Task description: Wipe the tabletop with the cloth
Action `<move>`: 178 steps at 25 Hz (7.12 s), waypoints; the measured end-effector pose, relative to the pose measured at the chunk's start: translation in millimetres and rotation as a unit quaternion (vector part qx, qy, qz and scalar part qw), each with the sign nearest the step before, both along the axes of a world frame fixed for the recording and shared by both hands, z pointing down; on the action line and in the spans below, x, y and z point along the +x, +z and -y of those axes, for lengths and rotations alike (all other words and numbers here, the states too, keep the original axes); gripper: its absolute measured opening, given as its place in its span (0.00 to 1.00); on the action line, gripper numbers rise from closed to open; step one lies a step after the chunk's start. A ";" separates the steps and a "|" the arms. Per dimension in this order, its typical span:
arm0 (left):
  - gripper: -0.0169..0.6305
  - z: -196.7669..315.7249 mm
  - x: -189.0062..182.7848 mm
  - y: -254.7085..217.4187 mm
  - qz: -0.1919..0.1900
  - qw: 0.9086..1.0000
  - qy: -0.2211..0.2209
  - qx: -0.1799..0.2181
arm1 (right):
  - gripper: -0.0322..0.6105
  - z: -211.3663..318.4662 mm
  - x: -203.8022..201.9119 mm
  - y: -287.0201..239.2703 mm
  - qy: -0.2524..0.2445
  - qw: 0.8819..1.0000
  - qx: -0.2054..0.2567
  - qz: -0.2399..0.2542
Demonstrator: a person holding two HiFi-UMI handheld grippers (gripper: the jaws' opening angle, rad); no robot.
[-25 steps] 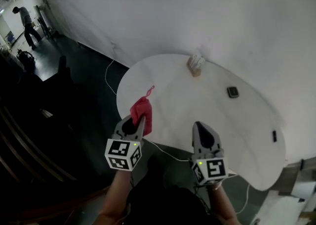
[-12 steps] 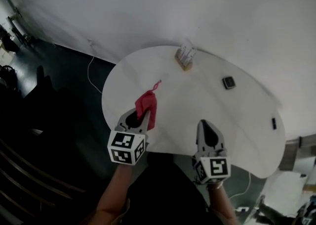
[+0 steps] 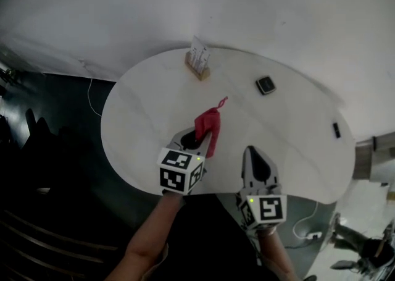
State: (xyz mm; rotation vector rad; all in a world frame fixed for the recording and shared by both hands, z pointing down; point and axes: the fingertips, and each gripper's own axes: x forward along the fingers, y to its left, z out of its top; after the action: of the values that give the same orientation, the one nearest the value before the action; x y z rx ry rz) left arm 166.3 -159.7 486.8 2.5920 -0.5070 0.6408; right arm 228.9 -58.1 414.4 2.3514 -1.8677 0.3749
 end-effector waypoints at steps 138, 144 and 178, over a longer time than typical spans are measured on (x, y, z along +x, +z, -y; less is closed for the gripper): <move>0.12 -92.4 -245.9 95.3 0.144 0.955 -0.251 -0.058 | 0.05 13.3 -162.5 1.6 -0.265 0.964 -0.004 0.023; 0.12 -88.0 -298.3 98.9 0.158 0.934 -0.316 -0.055 | 0.05 16.3 -192.5 2.3 -0.299 0.954 -0.003 0.022; 0.12 -58.5 -269.8 -108.6 0.010 0.929 -0.314 0.197 | 0.05 19.5 -165.7 -55.1 -0.281 0.957 0.071 0.016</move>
State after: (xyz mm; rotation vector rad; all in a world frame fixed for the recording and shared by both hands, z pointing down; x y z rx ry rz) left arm -103.5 -101.2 378.3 2.5335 -1.5218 0.3629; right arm 63.2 -77.6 359.3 1.7661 -2.5273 0.2185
